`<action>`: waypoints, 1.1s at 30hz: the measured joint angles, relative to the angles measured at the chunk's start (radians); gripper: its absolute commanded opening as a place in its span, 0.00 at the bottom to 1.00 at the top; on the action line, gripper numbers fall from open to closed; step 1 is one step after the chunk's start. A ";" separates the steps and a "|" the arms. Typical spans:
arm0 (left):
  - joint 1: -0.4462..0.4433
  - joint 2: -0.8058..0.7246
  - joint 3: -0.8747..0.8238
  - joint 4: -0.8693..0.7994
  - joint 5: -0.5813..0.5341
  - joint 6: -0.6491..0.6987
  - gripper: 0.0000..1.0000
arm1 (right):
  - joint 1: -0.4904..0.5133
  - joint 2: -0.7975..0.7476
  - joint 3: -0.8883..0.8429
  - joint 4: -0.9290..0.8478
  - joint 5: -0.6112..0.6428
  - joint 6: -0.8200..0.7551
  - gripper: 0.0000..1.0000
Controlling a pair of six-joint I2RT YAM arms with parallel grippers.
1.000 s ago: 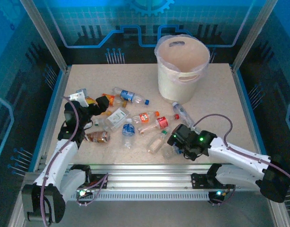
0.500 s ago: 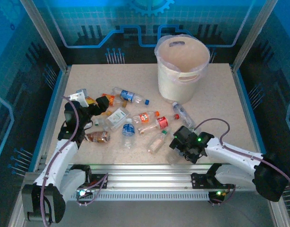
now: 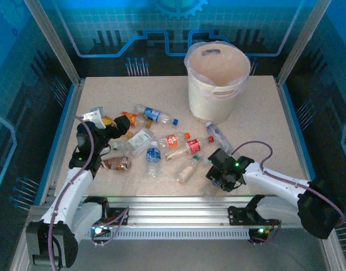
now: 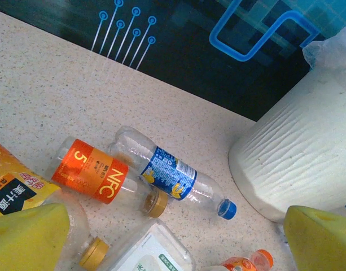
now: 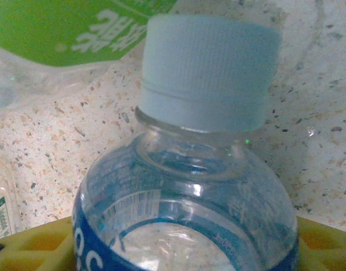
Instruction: Put the plastic bottles in the bin
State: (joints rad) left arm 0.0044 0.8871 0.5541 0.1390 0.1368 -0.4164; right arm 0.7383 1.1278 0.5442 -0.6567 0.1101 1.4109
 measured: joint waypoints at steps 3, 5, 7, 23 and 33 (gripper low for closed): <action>0.000 0.000 0.000 0.000 -0.002 0.001 0.99 | 0.000 -0.006 0.010 -0.036 -0.014 -0.021 0.55; 0.000 0.000 0.000 0.000 -0.002 0.004 0.99 | 0.000 -0.027 0.033 -0.084 -0.023 -0.040 0.51; 0.000 -0.002 0.000 -0.002 -0.002 0.004 0.99 | 0.000 -0.058 0.066 -0.135 -0.029 -0.059 0.47; 0.000 -0.020 0.001 -0.023 -0.009 0.006 0.99 | -0.041 -0.094 0.635 -0.436 0.070 -0.365 0.33; 0.000 -0.024 0.006 -0.030 -0.009 0.000 0.99 | -0.130 0.222 1.176 -0.411 0.144 -0.760 0.31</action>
State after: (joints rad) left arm 0.0044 0.8631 0.5606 0.1093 0.1276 -0.4164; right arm 0.6079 1.3495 1.7206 -1.0676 0.2539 0.6506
